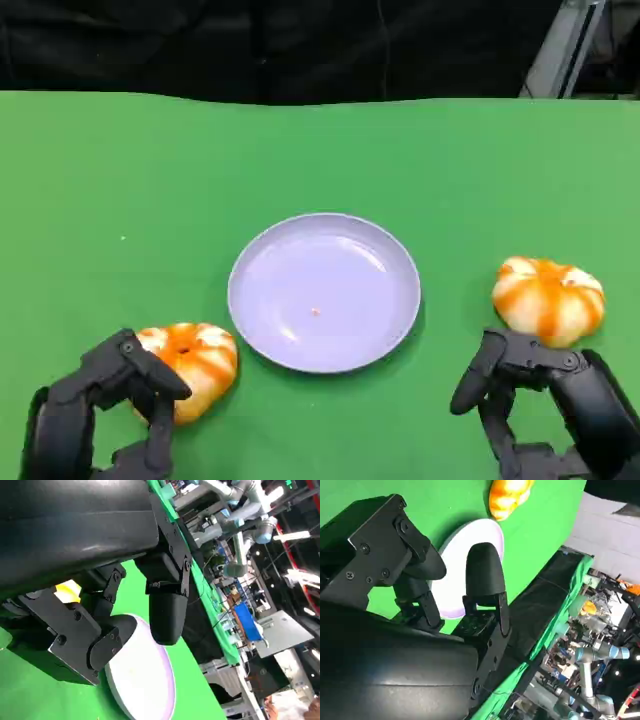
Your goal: Grasp the bread from the table and place it into the plate.
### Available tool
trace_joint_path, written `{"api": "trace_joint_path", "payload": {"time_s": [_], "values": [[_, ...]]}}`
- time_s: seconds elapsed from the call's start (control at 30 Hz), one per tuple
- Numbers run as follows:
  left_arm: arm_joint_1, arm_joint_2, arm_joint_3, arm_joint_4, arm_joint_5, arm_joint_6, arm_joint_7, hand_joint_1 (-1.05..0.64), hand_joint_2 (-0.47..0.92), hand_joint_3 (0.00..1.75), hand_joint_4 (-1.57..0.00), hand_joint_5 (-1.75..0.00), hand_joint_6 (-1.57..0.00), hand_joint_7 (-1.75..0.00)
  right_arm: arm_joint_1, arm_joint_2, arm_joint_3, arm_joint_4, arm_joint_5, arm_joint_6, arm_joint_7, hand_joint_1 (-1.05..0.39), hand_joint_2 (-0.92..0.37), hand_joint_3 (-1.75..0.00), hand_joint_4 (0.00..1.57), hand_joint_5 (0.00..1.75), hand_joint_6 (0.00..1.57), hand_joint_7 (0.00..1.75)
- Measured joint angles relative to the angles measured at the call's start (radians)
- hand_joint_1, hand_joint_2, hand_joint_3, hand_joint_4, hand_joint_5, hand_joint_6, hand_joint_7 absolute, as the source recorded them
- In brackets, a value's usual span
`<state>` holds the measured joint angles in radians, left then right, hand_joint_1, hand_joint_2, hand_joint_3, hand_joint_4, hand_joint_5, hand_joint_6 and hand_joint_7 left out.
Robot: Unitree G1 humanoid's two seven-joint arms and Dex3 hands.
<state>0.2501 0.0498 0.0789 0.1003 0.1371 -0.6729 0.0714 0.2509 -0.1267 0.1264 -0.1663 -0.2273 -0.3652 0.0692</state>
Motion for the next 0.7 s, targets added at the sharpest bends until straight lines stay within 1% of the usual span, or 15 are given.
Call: {"api": "trace_joint_path", "payload": {"time_s": [0.07, 0.13, 0.27, 0.4, 0.5, 0.53, 0.57, 0.63, 0.67, 0.7], "values": [[-0.003, 0.0, 0.0, 0.003, 0.001, 0.0, 0.0, 0.02, 0.55, 1.07, -0.84, -1.72, -0.79, -1.53, 0.0, 0.0, 0.0, 0.0, 0.0, 0.0, 0.0, 0.14, -0.3, -1.46, 0.84, 1.62, 0.81, 1.34], [-0.004, 0.0, 0.0, 0.006, 0.005, -0.001, 0.0, 0.03, 0.54, 1.09, -0.83, -1.72, -0.78, -1.53, 0.0, 0.0, 0.0, 0.0, 0.0, 0.0, 0.0, 0.15, -0.3, -1.46, 0.84, 1.61, 0.81, 1.34], [-0.006, 0.0, 0.001, 0.01, 0.009, -0.003, 0.0, 0.05, 0.47, 1.22, -0.83, -1.73, -0.78, -1.53, 0.0, 0.0, 0.0, 0.0, 0.0, 0.0, -0.001, 0.16, -0.31, -1.46, 0.84, 1.61, 0.81, 1.34], [-0.006, 0.0, 0.001, 0.012, 0.01, -0.005, 0.0, 0.05, 0.45, 1.26, -0.83, -1.73, -0.78, -1.53, -0.001, 0.0, 0.0, 0.012, -0.001, -0.015, -0.006, 0.16, -0.3, -1.47, 0.85, 1.61, 0.81, 1.34], [-0.006, 0.0, 0.001, 0.019, 0.01, -0.016, 0.0, 0.05, 0.42, 1.29, -0.84, -1.69, -0.79, -1.49, -0.001, 0.0, 0.0, 0.018, -0.001, -0.018, -0.007, 0.15, -0.31, -1.47, 0.85, 1.61, 0.81, 1.34], [-0.006, 0.0, 0.001, 0.021, 0.01, -0.017, 0.0, 0.06, 0.41, 1.31, -0.84, -1.65, -0.8, -1.46, -0.001, 0.0, 0.0, 0.018, -0.001, -0.018, -0.007, 0.15, -0.31, -1.47, 0.85, 1.62, 0.81, 1.34], [-0.006, 0.0, 0.001, 0.022, 0.01, -0.019, 0.0, 0.05, 0.41, 1.29, -0.84, -1.54, -0.79, -1.36, -0.001, 0.0, 0.0, 0.018, -0.001, -0.018, -0.007, 0.15, -0.31, -1.47, 0.85, 1.62, 0.81, 1.34], [-0.008, 0.0, 0.002, 0.029, 0.01, -0.029, 0.0, 0.03, 0.46, 1.18, -0.85, -1.36, -0.82, -1.15, -0.001, 0.0, 0.0, 0.018, -0.001, -0.018, -0.007, 0.14, -0.3, -1.47, 0.85, 1.62, 0.81, 1.34], [-0.008, 0.001, 0.003, 0.032, 0.01, -0.033, 0.0, 0.0, 0.53, 1.04, -0.83, -1.21, -0.84, -0.95, -0.001, 0.0, 0.0, 0.018, -0.001, -0.018, -0.007, 0.14, -0.3, -1.47, 0.85, 1.61, 0.81, 1.34], [-0.008, 0.003, 0.003, 0.034, 0.012, -0.035, 0.0, -0.02, 0.57, 0.93, -0.83, -1.12, -0.87, -0.82, -0.001, 0.0, 0.0, 0.018, -0.001, -0.018, -0.007, 0.14, -0.29, -1.48, 0.85, 1.61, 0.81, 1.34]]}}
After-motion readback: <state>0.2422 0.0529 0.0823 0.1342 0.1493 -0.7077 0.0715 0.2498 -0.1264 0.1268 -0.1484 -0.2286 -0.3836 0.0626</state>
